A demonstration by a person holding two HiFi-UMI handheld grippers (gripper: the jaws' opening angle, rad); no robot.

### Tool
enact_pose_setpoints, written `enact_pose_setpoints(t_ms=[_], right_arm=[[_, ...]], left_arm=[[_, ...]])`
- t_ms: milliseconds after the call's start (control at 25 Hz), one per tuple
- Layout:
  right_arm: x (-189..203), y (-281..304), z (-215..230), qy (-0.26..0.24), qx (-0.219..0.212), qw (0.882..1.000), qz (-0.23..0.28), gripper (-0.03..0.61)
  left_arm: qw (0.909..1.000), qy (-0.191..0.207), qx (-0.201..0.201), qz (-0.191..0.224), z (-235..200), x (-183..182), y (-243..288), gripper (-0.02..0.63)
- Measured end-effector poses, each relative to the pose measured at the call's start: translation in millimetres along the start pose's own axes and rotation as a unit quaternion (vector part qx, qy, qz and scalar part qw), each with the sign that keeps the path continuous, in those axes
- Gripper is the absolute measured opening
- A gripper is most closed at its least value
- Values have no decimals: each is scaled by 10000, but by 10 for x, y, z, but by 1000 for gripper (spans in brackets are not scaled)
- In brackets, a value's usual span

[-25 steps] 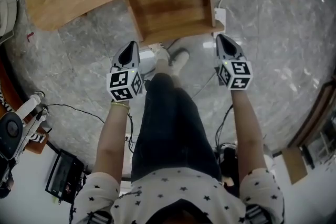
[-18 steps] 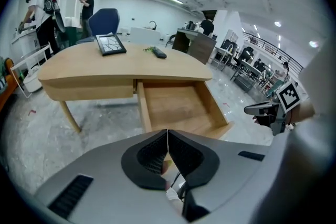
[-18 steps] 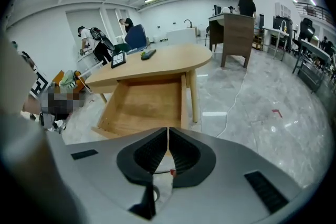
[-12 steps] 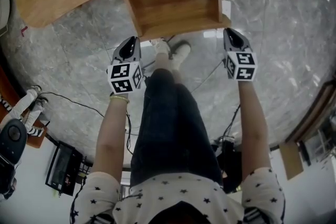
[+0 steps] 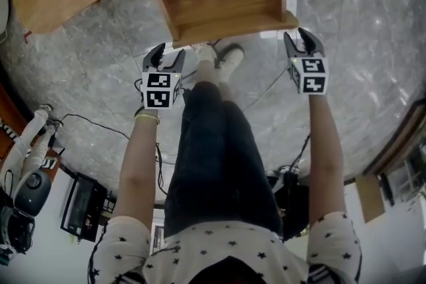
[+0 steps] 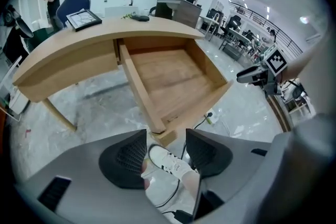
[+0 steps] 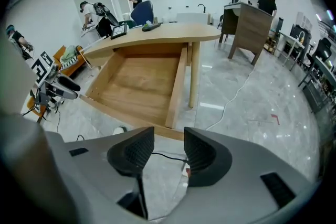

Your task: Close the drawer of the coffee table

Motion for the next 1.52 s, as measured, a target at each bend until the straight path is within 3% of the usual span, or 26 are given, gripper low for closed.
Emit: enact_pose_setpoints(t_ms=[280, 560, 840, 1080, 1520], right_arm=[[44, 87, -29, -651, 53, 9975, -265, 230], [138, 288, 40, -1334, 246, 9883, -691, 250], [204, 509, 132, -1099, 415, 9882, -982, 252], [182, 684, 141, -1364, 408, 9831, -1152, 252], [245, 846, 143, -1448, 506, 9790, -1346, 250]], left_arm=[[9983, 324, -4, -485, 4, 113, 204, 256], [9952, 557, -43, -806, -19, 119, 432, 259], [9904, 773, 12, -1149, -7, 125, 608, 259], [9871, 774, -3, -1403, -43, 150, 708, 259], [9884, 595, -290, -1369, -67, 183, 756, 257]])
Point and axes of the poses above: the fingertips, and each gripper's own axes: y forward along the fingers, z to its right, x out of its underside, the point moved 2 cm from there along -y, backward along the fingers, and after that the axes turned 4 degrees about x, right-handed, at the moved point
